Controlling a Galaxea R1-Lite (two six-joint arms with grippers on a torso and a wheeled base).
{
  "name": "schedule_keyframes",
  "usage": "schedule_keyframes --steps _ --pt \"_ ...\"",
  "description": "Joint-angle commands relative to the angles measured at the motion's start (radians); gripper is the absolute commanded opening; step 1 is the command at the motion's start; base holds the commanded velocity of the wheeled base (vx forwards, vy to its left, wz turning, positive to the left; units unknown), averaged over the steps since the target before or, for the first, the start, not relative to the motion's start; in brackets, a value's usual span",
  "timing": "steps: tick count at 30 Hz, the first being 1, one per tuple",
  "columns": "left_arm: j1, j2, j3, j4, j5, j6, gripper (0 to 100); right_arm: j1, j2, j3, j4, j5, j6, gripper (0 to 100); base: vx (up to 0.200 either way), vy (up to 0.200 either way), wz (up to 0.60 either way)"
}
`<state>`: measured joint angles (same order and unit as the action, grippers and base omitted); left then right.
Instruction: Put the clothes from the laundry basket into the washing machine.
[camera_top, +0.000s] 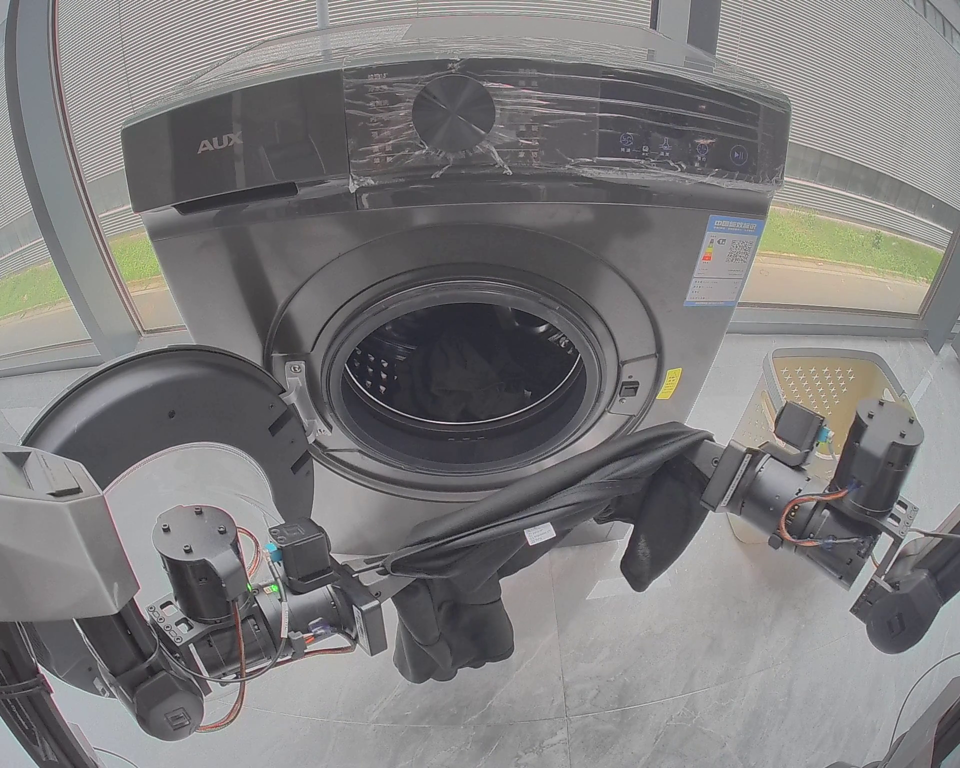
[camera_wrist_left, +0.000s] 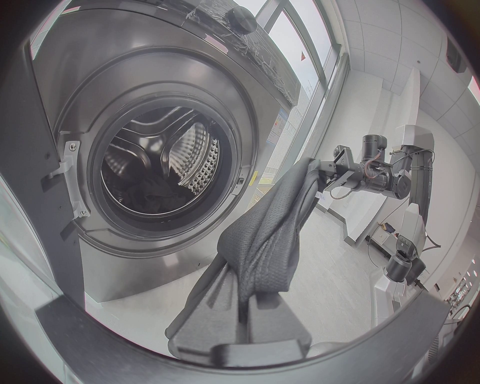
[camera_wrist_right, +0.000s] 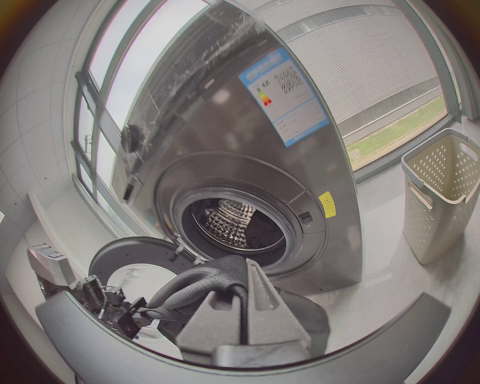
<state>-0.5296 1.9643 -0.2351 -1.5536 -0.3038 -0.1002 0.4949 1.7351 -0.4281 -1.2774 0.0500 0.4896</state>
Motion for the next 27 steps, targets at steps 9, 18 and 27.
schedule_keyframes --steps 9,18,27 --pt "-0.001 0.051 -0.05 -0.003 0.0 0.001 0 0.037 0.0 0.115 -0.131 0.021 0.015 0 0.0 0.0 0.0" --pt "0.002 -0.01 -0.038 -0.003 0.006 0.002 0 0.063 0.0 0.137 -0.141 0.024 0.024 0 0.0 0.0 0.0" --pt "0.039 -0.005 -0.013 -0.003 0.008 -0.006 100 0.094 0.055 0.107 -0.206 0.017 0.021 0 0.0 0.0 0.0"
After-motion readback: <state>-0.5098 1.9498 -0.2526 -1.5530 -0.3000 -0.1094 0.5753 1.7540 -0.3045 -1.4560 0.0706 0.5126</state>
